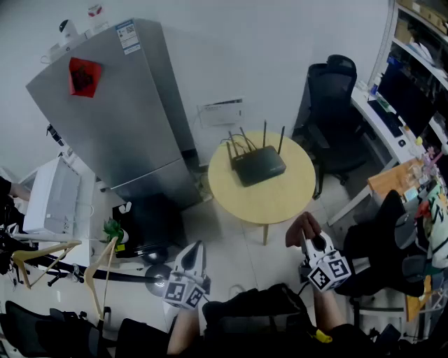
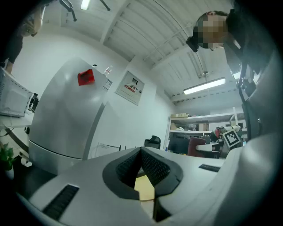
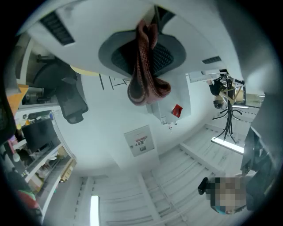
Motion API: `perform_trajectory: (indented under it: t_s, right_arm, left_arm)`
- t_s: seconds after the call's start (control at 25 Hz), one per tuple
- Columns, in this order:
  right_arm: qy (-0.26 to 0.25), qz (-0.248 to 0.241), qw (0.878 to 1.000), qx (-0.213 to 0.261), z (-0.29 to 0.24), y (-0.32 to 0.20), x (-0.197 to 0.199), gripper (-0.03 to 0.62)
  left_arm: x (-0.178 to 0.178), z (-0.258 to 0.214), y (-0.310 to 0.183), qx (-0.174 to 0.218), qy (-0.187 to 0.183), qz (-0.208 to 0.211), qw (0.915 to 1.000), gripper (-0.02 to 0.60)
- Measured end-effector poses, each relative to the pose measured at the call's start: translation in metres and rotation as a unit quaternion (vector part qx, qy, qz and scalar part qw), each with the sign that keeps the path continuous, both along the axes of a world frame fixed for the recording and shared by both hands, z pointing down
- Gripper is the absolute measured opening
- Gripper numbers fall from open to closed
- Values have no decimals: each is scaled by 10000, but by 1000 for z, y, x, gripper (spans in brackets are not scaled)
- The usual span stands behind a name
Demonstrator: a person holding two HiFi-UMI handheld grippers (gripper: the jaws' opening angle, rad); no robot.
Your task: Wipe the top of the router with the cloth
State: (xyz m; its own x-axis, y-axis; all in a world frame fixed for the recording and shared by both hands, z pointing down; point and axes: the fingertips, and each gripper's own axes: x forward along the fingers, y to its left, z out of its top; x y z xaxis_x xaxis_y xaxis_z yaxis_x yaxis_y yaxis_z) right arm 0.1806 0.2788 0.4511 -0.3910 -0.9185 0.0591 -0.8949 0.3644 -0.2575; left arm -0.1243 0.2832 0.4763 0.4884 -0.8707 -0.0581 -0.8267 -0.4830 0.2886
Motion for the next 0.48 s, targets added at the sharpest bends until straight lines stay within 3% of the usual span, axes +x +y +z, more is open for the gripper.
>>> perform_trajectory:
  t_s: [0.2, 0.48]
  right_arm:
    - [75, -159, 9998, -31, 0, -13, -17, 60]
    - [-120, -386, 9992, -77, 14, -67, -6, 60]
  left_arm:
    - [-24, 6, -13, -27, 66, -271, 9996, 2]
    - [-6, 5, -40, -53, -100, -491, 9987, 2]
